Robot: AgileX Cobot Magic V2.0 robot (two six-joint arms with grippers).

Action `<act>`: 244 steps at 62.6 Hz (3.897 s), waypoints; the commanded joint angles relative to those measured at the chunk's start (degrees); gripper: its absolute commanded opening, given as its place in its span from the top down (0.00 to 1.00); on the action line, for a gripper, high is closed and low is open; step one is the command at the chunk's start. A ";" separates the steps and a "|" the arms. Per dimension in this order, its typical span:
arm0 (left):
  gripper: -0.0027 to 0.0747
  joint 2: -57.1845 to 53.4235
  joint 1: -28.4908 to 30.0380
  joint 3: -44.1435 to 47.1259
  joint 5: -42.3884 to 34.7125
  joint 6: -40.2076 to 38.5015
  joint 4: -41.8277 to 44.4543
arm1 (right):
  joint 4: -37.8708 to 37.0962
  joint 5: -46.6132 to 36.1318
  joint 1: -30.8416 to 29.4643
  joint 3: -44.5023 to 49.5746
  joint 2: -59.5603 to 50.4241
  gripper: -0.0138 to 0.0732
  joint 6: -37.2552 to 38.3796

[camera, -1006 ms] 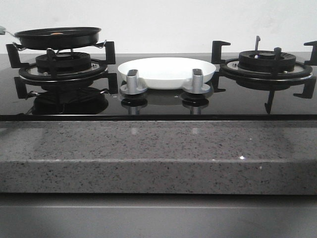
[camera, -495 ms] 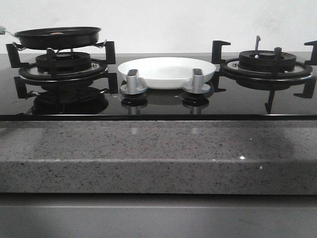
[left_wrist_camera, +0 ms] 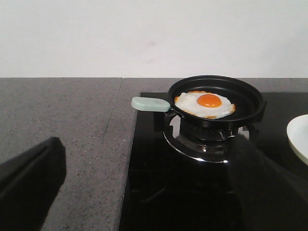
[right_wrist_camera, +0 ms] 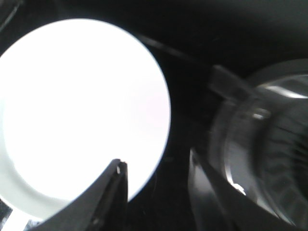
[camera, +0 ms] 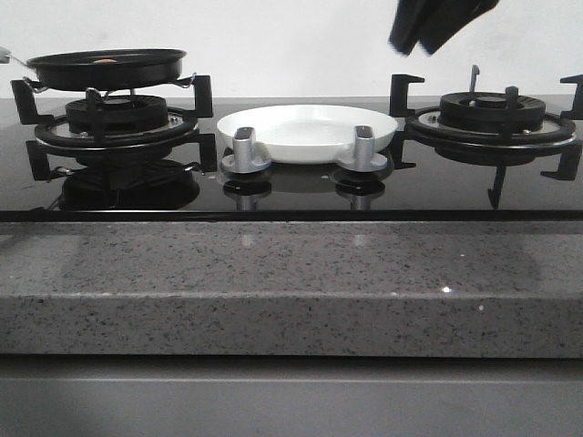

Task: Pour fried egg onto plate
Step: 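Grasp the white plate rim with the right gripper and lift it, then grasp the pale green pan handle with the left gripper and lift the pan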

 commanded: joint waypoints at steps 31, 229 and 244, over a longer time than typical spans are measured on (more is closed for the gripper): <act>0.10 0.18 0.02 -2.24 -4.58 -0.45 -0.48 | 2.79 6.84 1.34 -16.76 13.16 0.47 -1.12; 0.10 60.06 18.08 -34.20 24.59 23.78 -80.93 | 17.60 -7.00 1.44 23.60 -17.95 0.96 -3.65; 0.10 65.60 18.08 -40.94 26.37 23.82 -81.01 | 17.60 -7.00 1.44 23.60 -17.95 0.96 -3.65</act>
